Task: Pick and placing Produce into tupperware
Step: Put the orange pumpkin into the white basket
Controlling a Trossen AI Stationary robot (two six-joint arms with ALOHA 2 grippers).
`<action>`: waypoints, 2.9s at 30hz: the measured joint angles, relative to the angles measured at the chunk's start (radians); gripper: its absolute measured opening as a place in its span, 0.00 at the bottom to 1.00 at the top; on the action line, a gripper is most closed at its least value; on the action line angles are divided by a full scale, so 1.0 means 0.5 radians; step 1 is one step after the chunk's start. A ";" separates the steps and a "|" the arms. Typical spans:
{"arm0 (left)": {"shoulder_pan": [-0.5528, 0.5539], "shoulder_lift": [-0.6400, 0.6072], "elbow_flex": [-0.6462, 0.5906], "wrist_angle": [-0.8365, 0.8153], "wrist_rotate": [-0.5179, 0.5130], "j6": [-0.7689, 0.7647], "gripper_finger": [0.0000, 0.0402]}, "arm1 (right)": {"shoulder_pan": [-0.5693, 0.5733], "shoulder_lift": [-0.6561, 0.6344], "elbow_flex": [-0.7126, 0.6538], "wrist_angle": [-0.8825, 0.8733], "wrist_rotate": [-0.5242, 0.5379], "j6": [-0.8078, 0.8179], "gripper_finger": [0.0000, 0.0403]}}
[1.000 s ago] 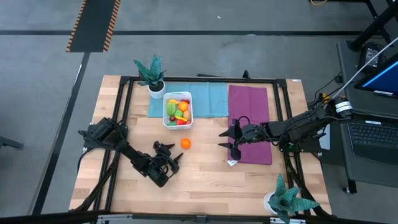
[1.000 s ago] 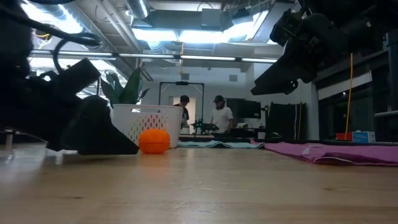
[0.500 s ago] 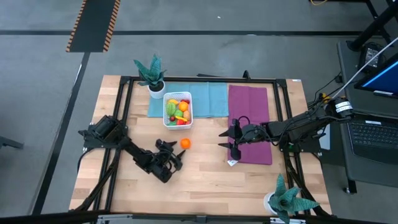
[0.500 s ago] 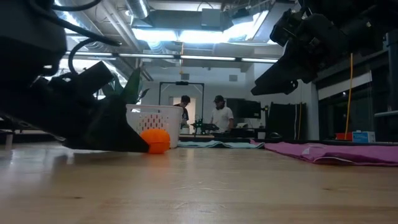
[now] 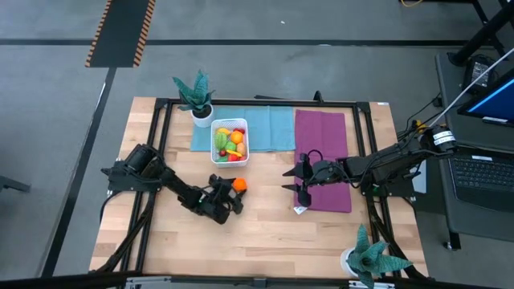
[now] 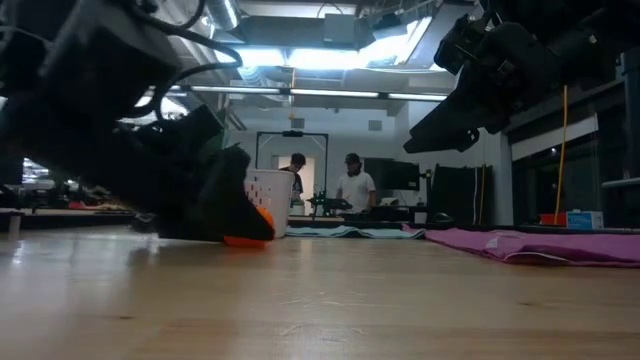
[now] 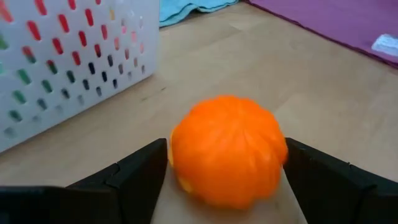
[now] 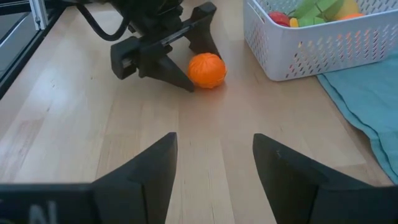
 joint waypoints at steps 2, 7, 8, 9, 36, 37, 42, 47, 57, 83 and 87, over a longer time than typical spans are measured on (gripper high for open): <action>0.044 -0.002 0.001 0.029 0.044 0.025 0.76 | 0.000 0.000 0.000 0.000 0.000 0.000 0.53; 0.121 -0.001 0.001 0.138 0.139 0.192 0.76 | 0.000 0.000 0.000 0.000 0.000 0.000 0.53; 0.129 -0.001 0.001 0.154 0.153 0.212 0.76 | 0.000 0.000 0.000 0.000 0.000 0.000 0.53; 0.138 -0.001 0.001 0.157 0.168 0.236 0.76 | 0.000 0.000 0.000 0.000 0.000 0.000 0.53; 0.162 -0.006 0.002 0.125 0.228 0.278 0.57 | 0.000 -0.001 0.000 -0.001 0.000 0.000 0.53; 0.162 -0.020 0.002 0.114 0.243 0.299 0.57 | 0.000 0.000 0.000 -0.001 0.000 0.000 0.53; 0.133 -0.154 -0.002 0.089 0.348 0.407 0.57 | 0.000 0.000 0.000 -0.011 0.000 -0.033 0.53; 0.074 -0.339 0.000 0.083 0.289 0.579 0.57 | 0.000 0.000 0.000 -0.023 0.000 -0.039 0.53; -0.092 -0.689 0.000 -0.043 0.158 0.740 0.57 | 0.000 -0.001 0.000 -0.016 0.000 -0.039 0.53; 0.018 -0.867 0.000 -0.126 -0.528 0.886 0.58 | 0.000 -0.001 0.000 -0.014 0.000 -0.031 0.53; 0.205 -0.867 0.000 -0.126 -0.282 0.933 0.58 | 0.000 -0.001 0.000 -0.014 0.000 -0.033 0.53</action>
